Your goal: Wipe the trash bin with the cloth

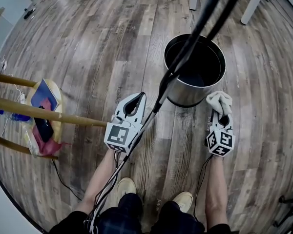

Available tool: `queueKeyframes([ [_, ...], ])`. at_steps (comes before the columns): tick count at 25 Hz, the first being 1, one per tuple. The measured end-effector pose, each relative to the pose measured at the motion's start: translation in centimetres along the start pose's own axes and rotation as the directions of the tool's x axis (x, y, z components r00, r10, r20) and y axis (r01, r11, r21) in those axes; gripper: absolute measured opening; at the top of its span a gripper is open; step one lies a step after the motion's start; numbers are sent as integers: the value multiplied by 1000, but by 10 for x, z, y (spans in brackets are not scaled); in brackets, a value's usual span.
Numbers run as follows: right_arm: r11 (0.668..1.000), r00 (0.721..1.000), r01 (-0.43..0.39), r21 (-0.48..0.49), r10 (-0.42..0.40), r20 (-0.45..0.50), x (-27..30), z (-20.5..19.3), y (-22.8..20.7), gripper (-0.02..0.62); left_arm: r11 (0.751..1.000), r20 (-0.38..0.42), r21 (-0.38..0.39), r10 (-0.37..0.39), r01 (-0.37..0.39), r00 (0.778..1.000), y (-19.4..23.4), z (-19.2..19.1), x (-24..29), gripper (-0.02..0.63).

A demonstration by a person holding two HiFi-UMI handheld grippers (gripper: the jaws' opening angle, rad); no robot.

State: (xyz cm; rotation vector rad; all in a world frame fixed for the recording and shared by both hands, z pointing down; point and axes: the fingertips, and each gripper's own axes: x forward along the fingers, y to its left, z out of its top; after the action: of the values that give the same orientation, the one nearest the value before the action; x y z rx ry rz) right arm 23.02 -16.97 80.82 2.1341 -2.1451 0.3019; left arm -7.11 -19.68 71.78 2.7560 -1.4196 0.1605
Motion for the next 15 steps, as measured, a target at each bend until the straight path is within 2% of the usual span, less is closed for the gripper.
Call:
queueKeyframes([
  [9, 1000, 1000, -24, -11, 25, 19, -14, 6, 11, 95, 1000, 1, 0, 1, -1, 1000, -4, 1, -1, -5],
  [15, 994, 994, -107, -13, 107, 12, -41, -5, 55, 95, 1000, -1, -9, 6, -6, 1000, -1, 1, -4, -5],
])
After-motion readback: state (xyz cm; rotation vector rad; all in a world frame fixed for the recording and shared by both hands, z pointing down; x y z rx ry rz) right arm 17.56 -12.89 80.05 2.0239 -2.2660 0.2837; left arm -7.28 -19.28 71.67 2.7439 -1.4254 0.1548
